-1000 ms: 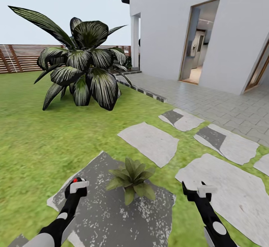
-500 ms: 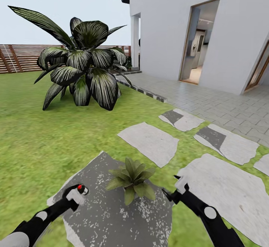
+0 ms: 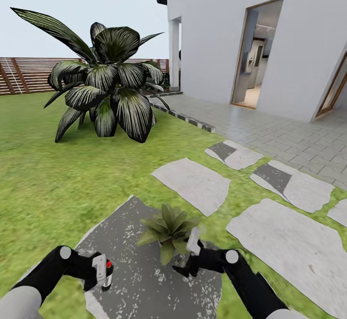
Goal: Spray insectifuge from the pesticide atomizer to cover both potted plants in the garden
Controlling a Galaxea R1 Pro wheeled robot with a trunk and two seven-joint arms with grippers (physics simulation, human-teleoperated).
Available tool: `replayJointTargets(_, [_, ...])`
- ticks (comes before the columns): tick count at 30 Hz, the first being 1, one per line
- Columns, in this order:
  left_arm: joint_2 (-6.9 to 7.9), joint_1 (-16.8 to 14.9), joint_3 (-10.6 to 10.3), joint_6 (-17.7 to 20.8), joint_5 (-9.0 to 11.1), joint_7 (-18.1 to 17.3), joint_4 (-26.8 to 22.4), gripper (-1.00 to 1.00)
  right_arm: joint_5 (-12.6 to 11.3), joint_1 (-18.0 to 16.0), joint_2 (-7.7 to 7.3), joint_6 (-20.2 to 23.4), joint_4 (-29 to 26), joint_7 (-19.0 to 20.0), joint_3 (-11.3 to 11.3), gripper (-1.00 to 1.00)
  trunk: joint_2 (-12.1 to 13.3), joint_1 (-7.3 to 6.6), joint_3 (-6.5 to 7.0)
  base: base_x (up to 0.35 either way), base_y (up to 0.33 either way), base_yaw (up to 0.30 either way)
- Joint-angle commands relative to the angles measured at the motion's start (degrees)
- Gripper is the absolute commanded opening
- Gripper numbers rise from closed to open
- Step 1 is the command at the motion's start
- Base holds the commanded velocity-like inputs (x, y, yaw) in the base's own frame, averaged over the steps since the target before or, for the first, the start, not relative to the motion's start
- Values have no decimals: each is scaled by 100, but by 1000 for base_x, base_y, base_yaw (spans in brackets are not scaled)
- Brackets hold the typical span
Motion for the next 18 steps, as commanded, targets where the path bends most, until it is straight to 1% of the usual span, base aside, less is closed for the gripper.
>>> replayJointTargets(1, [-45, 1, -93, 30, -136, -132, -140, -100, 56, -4, 24, -16, -4, 11, 142, 100, -2, -1, -6, 0, 0, 0])
replayJointTargets(2, [-83, 1, -209, 83, -196, -207, -234, -100, 53, -5, 59, -11, -3, 9, 245, 100, -2, -1, -6, 0, 0, 0])
replayJointTargets(4, [-126, 2, -358, 136, -259, -272, -321, -100, 48, -5, 130, -4, -6, 10, 338, 100, -2, -1, -6, 0, 0, 0])
replayJointTargets(6, [-177, 2, -526, 201, -301, -317, -375, -100, 50, -5, 244, 8, -10, 17, 401, 100, -2, -1, -6, 0, 0, 0])
replayJointTargets(8, [-285, -3, -779, 403, -322, -336, -402, -100, 60, -6, 350, 17, -7, 82, 451, 100, -2, -1, -6, 0, 0, 0])
replayJointTargets(10, [-396, -9, -966, 508, -330, -338, -408, -100, 68, -6, 376, 24, -8, 191, 554, 100, -2, -1, -6, 0, 0, 0])
replayJointTargets(11, [-431, -8, -1020, 524, -331, -337, -409, -100, 69, -6, 380, 26, -10, 226, 595, 100, -2, -1, -6, 0, 0, 0])
replayJointTargets(12, [-528, -9, -1156, 555, -334, -334, -413, -100, 71, -6, 391, 32, -18, 302, 696, 100, -2, -1, -6, 0, 0, 0])
replayJointTargets(14, [-645, 0, -1312, 574, -333, -317, -418, -100, 69, -6, 424, 35, -21, 355, 780, 100, -2, -1, -6, 0, 0, 0])
replayJointTargets(15, [-684, 4, -1376, 577, -329, -306, -419, -100, 71, -6, 444, 36, -15, 369, 805, 100, -2, -1, -6, 0, 0, 0])
replayJointTargets(18, [-747, 9, -1464, 560, -316, -292, -405, -100, 75, -6, 467, 37, -1, 384, 872, 100, -2, -1, -6, 0, 0, 0])
